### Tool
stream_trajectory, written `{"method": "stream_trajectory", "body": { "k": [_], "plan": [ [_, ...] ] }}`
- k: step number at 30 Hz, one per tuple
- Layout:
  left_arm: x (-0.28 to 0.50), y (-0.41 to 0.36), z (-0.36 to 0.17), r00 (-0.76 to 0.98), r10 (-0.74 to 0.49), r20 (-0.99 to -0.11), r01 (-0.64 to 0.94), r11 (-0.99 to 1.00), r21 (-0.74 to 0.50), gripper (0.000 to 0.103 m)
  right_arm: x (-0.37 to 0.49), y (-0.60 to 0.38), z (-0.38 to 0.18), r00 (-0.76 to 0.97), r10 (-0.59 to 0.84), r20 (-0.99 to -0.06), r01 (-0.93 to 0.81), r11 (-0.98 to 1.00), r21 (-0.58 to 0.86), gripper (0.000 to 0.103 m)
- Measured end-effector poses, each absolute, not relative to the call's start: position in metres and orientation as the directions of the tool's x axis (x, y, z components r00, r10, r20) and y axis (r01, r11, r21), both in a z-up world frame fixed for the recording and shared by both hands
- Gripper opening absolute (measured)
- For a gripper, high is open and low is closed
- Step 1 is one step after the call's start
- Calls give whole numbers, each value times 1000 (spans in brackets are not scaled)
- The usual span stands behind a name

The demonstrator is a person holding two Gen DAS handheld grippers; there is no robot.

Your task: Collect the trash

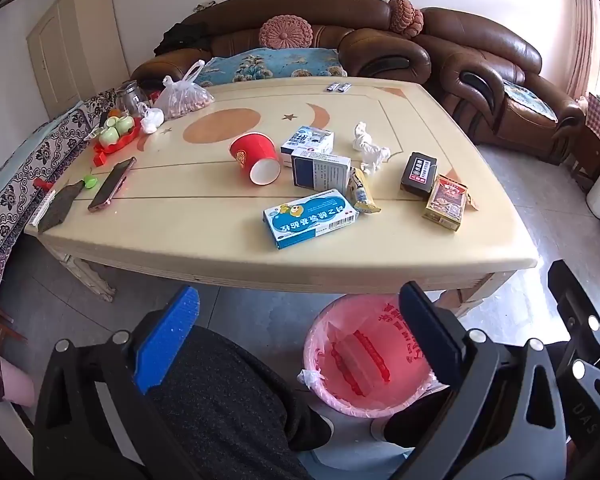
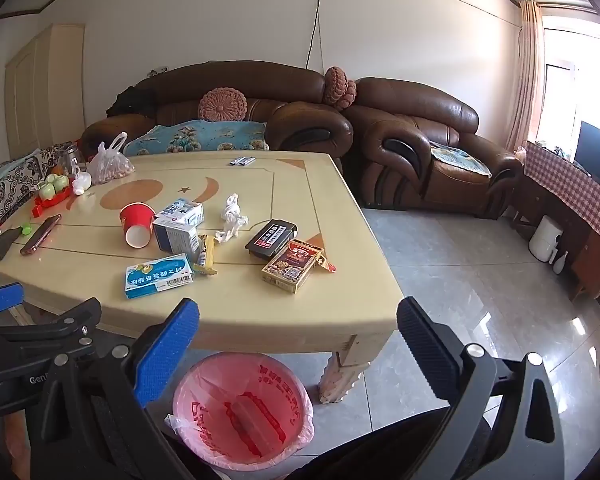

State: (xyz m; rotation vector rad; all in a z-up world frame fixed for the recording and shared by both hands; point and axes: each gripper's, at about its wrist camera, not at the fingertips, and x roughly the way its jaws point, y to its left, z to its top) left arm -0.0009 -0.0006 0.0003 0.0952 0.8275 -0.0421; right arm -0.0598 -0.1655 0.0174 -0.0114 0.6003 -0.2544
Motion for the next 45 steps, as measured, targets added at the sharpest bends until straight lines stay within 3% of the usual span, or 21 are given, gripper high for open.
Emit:
{"method": "stream_trajectory", "body": {
  "k": [6, 9, 21, 27, 45],
  "plan": [
    [-2, 11, -1, 684, -8, -729, 35, 999, 22, 98, -58, -166, 14, 792, -240, -562, 236, 968, -82, 97],
    [-1, 15, -7, 691, -85, -718, 78, 996, -43, 98, -57, -163, 11, 791, -239, -563, 234, 969, -83, 97],
    [2, 13, -7, 680, -8, -733, 36, 999, 22, 98, -53, -159, 13, 787, -240, -568, 231, 969, -89, 97],
    [-2, 9, -7, 699, 85, -710, 0, 993, 119, 98, -56, -161, 15, 789, -243, -564, 237, 968, -86, 97],
    [-12, -1, 5, 740, 66, -670, 58, 985, 161, 98, -56, -162, 21, 790, -231, -568, 230, 970, -74, 97]
  ]
}}
